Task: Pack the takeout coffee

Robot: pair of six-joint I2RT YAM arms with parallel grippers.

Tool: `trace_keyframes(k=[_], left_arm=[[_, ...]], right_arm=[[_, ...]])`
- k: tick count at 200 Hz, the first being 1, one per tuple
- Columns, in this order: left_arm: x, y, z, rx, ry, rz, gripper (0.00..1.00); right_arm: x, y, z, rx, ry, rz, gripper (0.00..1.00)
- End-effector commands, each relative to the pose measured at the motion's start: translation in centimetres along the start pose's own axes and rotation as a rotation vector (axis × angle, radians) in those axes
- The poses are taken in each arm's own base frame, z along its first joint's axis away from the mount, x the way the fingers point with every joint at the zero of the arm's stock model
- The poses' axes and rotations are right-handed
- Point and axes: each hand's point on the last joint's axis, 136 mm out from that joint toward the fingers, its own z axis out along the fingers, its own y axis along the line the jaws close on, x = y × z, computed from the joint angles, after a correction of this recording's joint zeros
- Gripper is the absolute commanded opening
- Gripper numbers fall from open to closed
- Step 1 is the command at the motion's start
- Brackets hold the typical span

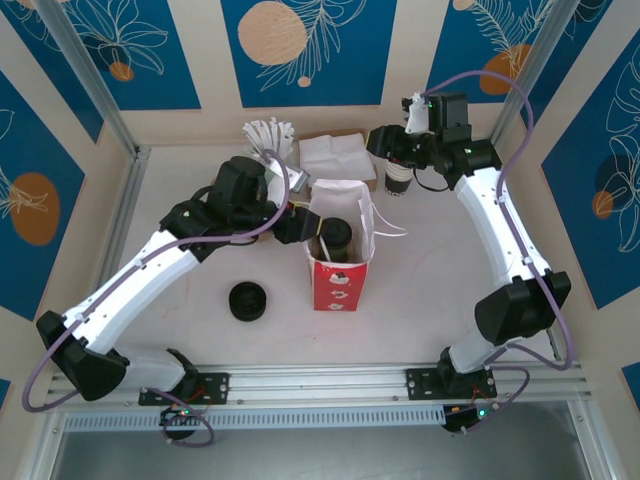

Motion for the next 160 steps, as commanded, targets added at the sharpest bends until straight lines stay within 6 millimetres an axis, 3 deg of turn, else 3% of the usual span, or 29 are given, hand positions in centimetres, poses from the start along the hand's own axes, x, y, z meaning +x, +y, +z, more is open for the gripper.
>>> trace_keyframes(k=[1, 49, 100, 160], left_arm=[[-0.9, 0.7, -1.4, -0.092, -0.036, -0.028, 0.57], [0.7, 3.6, 0.0, -0.289, 0.071, -0.116, 0.62], [1.8, 4.7, 1.9, -0.377, 0.139, -0.127, 0.62], [1.4, 6.2, 2.2, -0.465, 0.123, -0.129, 0.35]], right_arm=[[-0.2, 0.7, 0.4, -0.015, 0.0, -0.023, 0.48], [0.0, 0.4, 1.8, 0.006, 0.018, -0.025, 0.48], [0.2, 0.1, 3.1, 0.011, 0.041, -0.015, 0.48], [0.4, -0.5, 4.5, 0.021, 0.059, -0.009, 0.48]])
